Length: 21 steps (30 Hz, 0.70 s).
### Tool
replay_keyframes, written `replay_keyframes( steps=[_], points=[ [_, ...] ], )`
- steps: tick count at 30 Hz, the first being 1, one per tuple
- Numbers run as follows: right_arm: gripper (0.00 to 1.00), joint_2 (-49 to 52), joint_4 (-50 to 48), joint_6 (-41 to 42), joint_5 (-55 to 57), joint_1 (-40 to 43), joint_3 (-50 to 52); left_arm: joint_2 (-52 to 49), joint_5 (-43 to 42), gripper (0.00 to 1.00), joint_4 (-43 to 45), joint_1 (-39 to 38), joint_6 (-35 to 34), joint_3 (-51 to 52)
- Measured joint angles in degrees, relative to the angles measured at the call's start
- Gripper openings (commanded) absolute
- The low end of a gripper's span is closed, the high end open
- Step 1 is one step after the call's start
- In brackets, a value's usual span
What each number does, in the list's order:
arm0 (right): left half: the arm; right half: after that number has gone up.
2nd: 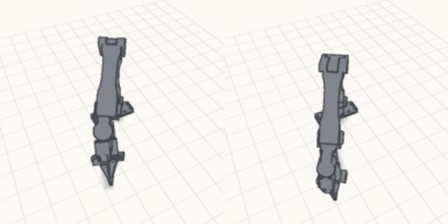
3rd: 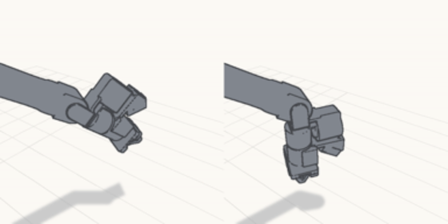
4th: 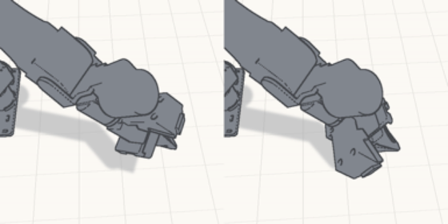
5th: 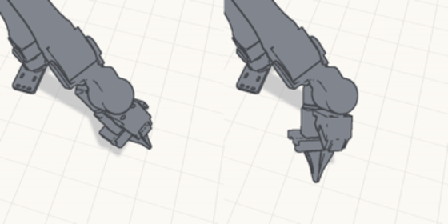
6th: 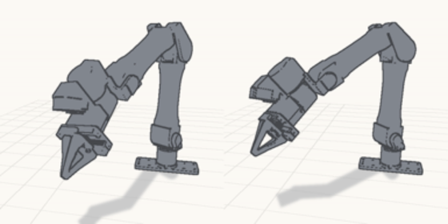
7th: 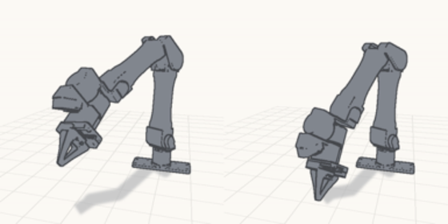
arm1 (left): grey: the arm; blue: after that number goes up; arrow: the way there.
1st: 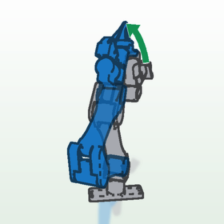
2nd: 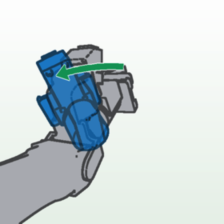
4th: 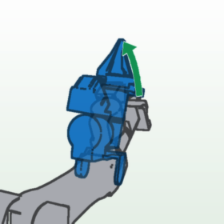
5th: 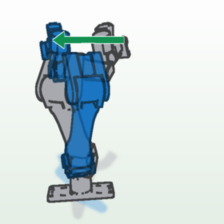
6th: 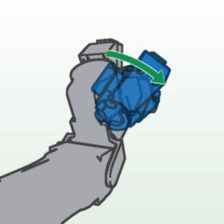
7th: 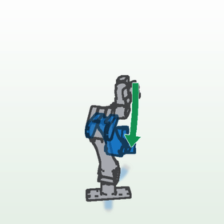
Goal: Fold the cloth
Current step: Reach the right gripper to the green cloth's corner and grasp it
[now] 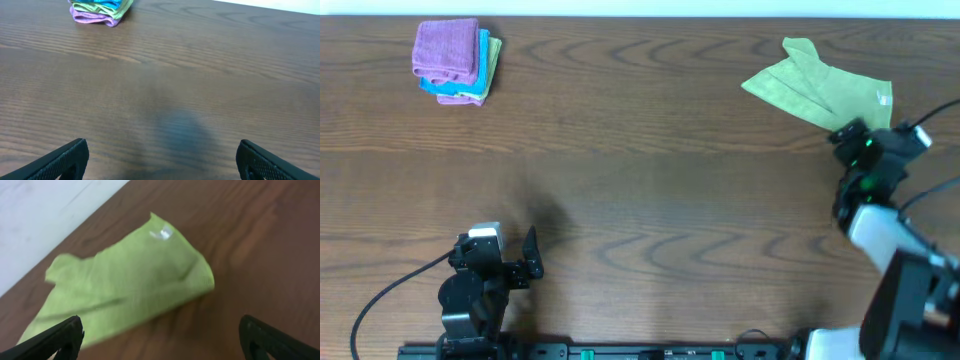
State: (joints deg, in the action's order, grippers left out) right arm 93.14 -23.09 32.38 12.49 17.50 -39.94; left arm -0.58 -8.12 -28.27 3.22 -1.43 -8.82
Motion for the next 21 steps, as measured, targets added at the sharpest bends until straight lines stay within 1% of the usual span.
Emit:
replay_keyframes(
  steps=[5, 12, 15, 21],
  points=[
    [0.99, 10.3, 2.5, 0.0, -3.8, 4.3, -10.8, 0.0, 0.0, 0.95, 0.0, 0.0, 0.0, 0.0],
    [0.99, 19.2, 8.3, -0.1, -7.7, 7.5, -23.6, 0.0, 0.0, 0.95, 0.0, 0.0, 0.0, 0.0],
    [0.99, 21.7, 8.8, -1.2, -9.0, 8.2, -26.1, 0.0, 0.0, 0.96, 0.0, 0.0, 0.0, 0.0],
    [0.99, 25.1, 9.0, -2.8, -12.1, 8.9, -26.8, 0.0, 0.0, 0.95, 0.0, 0.0, 0.0, 0.0]
  ],
)
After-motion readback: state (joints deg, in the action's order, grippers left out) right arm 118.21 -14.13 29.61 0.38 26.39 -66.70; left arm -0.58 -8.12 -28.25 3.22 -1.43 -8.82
